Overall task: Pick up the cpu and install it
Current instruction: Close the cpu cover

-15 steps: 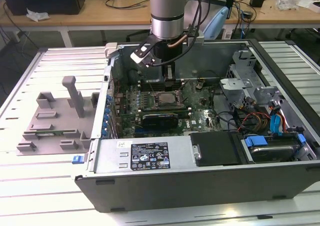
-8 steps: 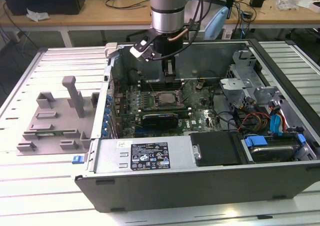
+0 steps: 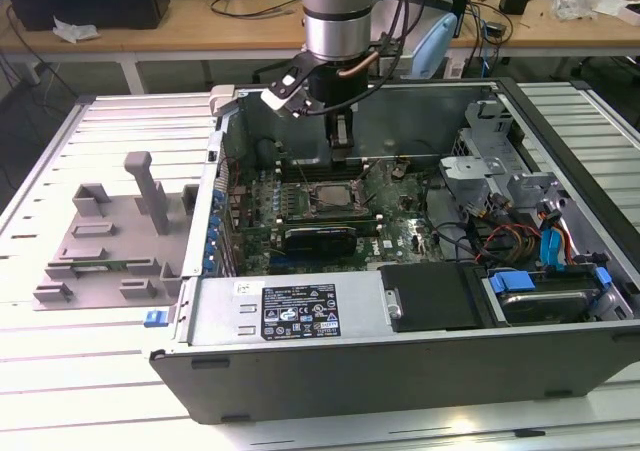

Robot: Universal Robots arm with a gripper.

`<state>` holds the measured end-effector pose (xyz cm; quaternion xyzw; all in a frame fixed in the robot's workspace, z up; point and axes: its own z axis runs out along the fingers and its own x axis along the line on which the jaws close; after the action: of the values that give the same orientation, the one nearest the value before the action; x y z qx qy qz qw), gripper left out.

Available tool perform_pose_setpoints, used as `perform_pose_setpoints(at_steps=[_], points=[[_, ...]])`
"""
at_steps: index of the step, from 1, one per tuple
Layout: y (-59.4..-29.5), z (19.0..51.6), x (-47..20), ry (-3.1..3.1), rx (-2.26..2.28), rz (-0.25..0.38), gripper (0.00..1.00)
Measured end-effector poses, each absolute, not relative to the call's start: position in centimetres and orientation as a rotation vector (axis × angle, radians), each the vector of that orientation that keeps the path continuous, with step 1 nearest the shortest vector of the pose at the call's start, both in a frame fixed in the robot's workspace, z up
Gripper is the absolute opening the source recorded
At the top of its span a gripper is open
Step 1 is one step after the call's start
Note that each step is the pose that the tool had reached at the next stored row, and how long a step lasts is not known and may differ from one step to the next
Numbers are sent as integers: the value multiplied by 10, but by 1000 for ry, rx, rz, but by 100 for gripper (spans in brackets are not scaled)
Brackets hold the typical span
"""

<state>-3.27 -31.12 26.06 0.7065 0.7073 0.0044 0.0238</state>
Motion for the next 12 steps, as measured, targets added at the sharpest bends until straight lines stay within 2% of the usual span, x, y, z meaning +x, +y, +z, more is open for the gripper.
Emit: perform_pose_setpoints(at_steps=[5,12], points=[[-311,261,-28,2189,2187,13,11],[-311,283,-28,2189,2186,12,11]])
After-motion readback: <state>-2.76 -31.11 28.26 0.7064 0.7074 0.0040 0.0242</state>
